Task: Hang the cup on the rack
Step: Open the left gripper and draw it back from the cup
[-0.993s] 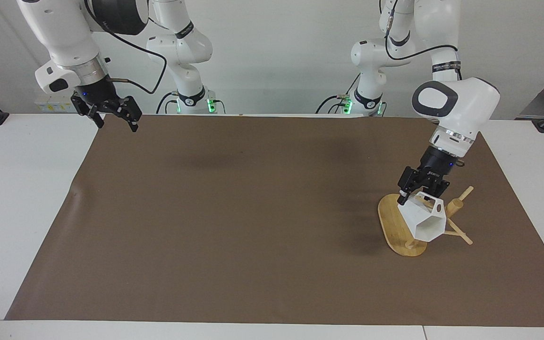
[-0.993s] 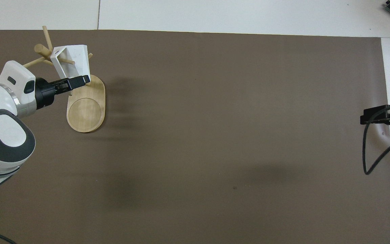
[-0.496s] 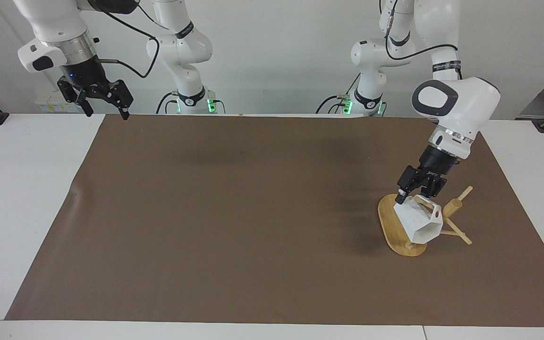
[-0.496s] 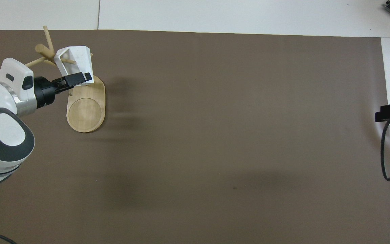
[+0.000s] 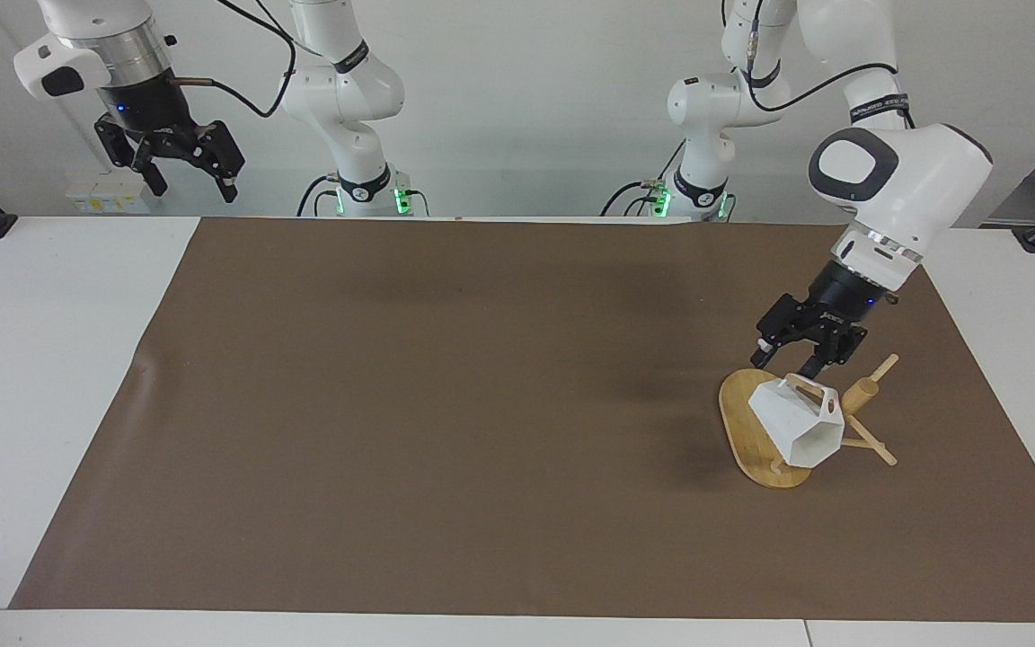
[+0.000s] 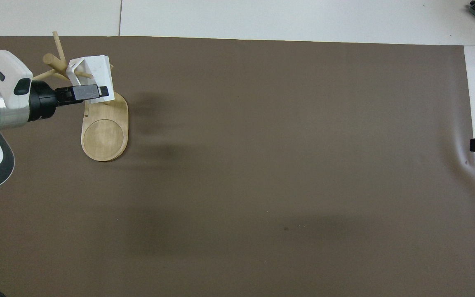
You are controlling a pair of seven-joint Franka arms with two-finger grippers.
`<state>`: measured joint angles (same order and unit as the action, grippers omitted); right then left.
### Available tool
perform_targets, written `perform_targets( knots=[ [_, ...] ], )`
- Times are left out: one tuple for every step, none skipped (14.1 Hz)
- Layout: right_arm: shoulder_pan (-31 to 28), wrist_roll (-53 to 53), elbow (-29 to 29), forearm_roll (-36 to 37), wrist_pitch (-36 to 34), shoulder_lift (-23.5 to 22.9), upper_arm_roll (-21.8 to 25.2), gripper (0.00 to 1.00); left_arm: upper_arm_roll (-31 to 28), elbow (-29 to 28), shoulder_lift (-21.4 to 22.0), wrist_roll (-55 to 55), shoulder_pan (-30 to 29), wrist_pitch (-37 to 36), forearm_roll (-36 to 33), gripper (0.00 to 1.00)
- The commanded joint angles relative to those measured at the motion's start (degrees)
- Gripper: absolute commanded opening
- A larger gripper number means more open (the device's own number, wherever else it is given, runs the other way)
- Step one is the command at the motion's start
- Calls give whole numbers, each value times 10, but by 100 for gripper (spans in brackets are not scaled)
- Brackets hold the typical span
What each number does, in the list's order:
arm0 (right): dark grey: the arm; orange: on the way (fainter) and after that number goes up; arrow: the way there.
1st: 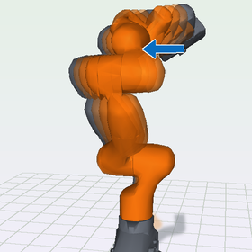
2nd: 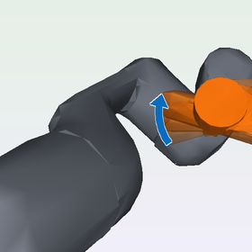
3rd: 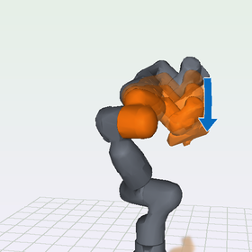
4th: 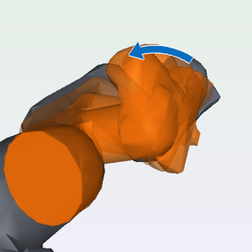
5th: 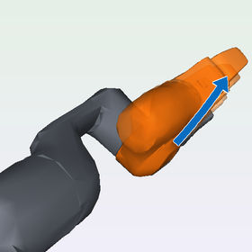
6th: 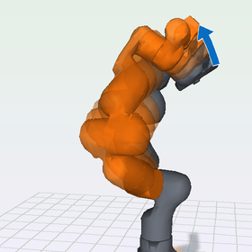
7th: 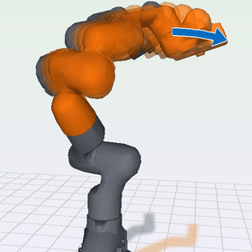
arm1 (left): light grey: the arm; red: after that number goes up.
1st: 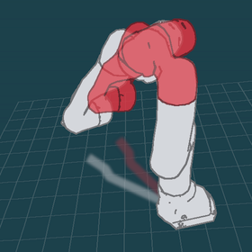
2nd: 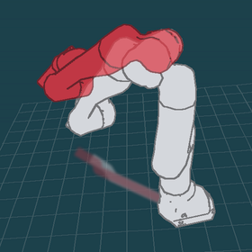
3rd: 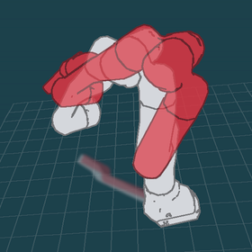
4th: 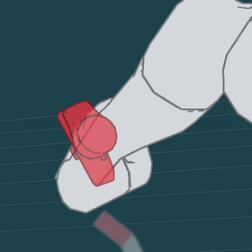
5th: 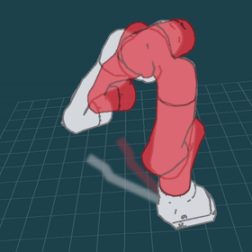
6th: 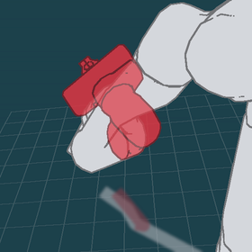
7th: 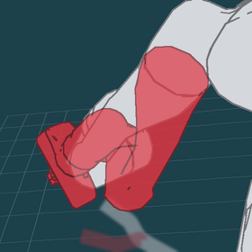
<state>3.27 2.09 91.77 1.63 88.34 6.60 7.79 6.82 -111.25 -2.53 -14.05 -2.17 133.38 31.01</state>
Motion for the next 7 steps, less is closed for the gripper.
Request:
perform_targets(
  knots=[
    [1,-3,62,0,32,39,1,100,-5,2,46,12,-19,-91,-95,100],
    [1,-4,61,0,32,39,1,100,-5,4,59,25,-20,-122,-129,100],
    [1,-4,61,0,32,39,0,100,-6,16,70,39,-23,-161,-166,100],
    [1,-4,60,0,32,39,0,100,-5,43,71,53,-23,-209,-201,100],
    [1,-5,60,0,31,41,0,100,-5,74,71,67,-23,-259,-224,100],
    [0,-5,60,0,31,41,0,100,-4,108,68,79,-23,-308,-242,100],
    [0,-5,59,0,32,41,1,100,-4,135,65,79,-23,-343,-258,100]
  ],
)
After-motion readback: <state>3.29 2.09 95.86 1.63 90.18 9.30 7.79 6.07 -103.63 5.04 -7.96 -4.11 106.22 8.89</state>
